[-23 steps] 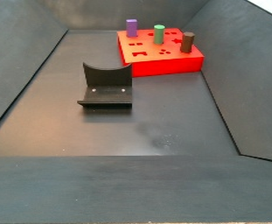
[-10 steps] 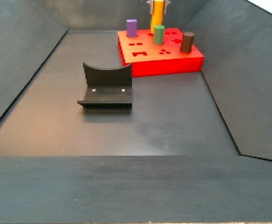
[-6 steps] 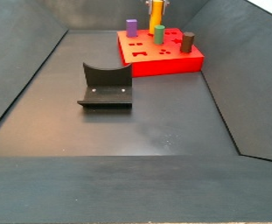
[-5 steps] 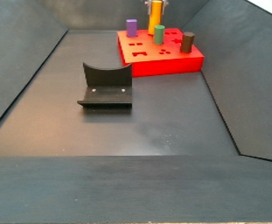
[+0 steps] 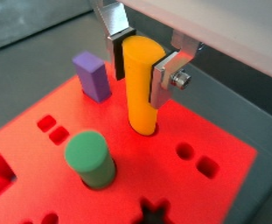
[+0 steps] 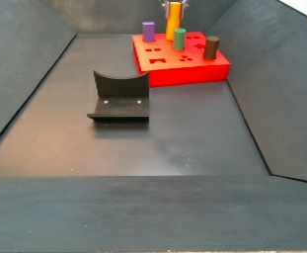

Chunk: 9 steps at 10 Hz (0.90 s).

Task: Pick up the oval object. Move up. Move to above the board. Insert the oval object.
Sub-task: Insert the oval object.

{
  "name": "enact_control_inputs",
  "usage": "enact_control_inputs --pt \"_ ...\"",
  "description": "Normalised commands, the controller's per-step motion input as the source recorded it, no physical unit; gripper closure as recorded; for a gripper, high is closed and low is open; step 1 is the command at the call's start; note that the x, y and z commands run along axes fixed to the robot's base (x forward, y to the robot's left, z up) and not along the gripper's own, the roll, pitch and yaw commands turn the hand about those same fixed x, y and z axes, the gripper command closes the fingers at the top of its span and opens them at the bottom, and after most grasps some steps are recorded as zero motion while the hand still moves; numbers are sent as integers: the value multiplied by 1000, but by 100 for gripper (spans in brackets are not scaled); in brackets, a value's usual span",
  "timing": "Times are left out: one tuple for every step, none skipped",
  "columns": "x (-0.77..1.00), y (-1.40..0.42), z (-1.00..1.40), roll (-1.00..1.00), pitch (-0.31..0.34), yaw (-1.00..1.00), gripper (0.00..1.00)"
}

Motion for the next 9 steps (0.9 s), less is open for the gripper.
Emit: enact_control_inputs --pt "-420 0 -200 136 -26 129 100" --pt "-377 0 -186 157 0 109 100" --pt "-220 -26 -260 161 0 83 100" --pt "0 -69 -423 133 1 6 100" --pt "100 -63 -526 109 19 0 100" --pt "169 -60 -569 94 17 0 100" --pt "194 -34 -566 70 10 0 100" --pt "69 0 -329 0 0 -69 100" --pt "11 20 -111 -19 0 0 100"
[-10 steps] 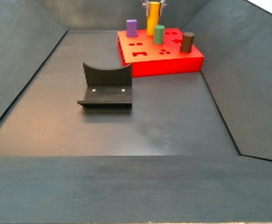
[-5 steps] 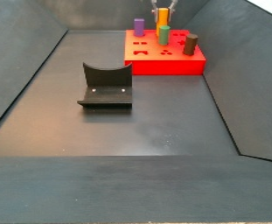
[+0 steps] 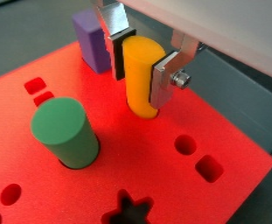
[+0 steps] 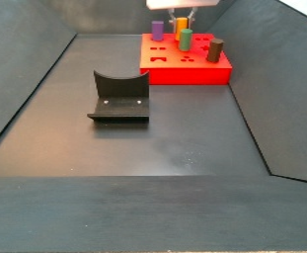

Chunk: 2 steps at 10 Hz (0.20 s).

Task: Pick up the oval object. Move up. Move to above the board. Insert the oval object.
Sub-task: Insert the oval object.

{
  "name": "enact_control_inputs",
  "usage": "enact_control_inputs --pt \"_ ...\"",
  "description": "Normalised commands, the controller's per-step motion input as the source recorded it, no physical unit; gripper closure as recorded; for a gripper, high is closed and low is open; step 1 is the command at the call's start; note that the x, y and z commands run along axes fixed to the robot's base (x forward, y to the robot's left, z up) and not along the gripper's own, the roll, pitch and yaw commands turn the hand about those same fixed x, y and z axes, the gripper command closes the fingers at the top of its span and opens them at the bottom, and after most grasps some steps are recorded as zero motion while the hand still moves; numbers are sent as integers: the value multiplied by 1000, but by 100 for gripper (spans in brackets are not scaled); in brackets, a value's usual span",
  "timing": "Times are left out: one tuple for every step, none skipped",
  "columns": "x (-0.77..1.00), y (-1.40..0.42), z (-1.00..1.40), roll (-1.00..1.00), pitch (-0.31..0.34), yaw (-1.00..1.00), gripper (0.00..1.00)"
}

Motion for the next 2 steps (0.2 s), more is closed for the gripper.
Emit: enact_control_inputs --pt "0 74 0 -64 -26 0 100" --pt "0 0 0 0 0 0 100"
